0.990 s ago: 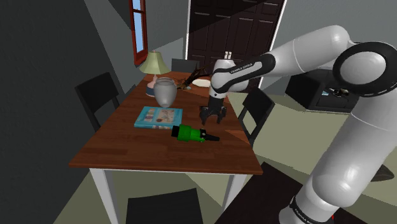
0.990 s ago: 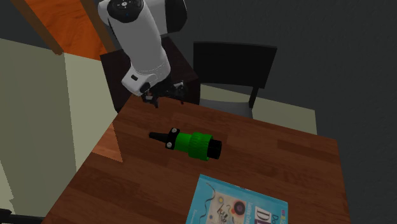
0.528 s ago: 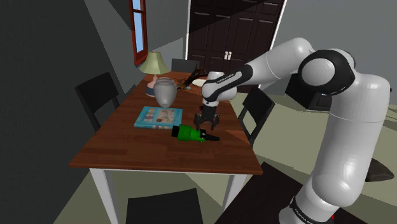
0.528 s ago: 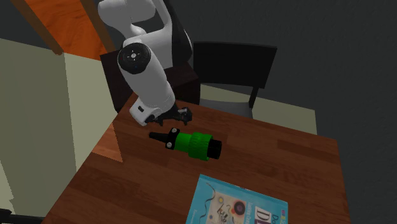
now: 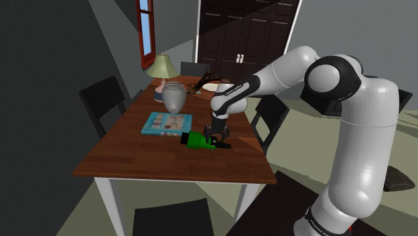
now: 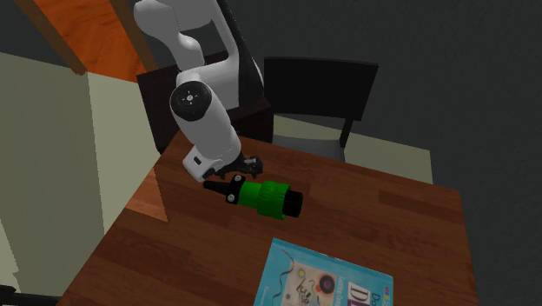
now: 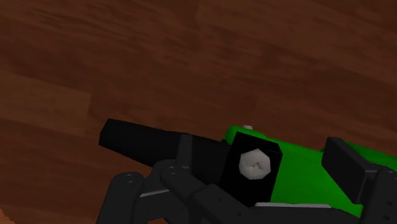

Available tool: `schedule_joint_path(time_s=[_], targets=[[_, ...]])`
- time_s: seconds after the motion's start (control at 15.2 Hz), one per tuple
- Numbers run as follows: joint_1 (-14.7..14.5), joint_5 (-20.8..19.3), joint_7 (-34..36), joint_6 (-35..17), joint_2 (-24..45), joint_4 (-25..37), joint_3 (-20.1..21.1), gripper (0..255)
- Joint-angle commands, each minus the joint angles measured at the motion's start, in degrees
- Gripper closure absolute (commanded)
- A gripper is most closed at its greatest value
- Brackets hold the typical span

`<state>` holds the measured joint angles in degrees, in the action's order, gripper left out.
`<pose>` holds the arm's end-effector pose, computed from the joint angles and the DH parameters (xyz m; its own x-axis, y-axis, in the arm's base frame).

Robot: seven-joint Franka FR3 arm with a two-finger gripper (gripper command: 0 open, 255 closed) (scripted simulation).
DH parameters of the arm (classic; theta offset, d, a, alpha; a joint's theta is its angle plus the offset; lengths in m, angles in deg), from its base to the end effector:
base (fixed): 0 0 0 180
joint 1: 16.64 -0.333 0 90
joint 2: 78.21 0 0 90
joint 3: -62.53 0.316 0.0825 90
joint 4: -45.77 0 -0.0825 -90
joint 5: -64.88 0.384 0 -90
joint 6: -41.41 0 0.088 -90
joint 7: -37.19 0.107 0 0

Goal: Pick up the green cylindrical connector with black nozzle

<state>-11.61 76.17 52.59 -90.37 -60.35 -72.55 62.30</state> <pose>0.5786 -0.0491 0.2754 0.8756 -0.4684 -0.1181 -0.4802 -0.8707 -0.1068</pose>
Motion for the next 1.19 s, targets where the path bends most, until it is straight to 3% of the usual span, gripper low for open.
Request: schedule_joint_path(time_s=[0.0,0.59,1.12], targets=[[0.0,0.0,-0.1,-0.3,0.2,-0.1,0.0,255],[0.0,0.0,-0.1,-0.3,0.2,-0.1,0.0,255],[0.0,-0.7,1.0,4.9,-3.7,1.3,-0.2,255]])
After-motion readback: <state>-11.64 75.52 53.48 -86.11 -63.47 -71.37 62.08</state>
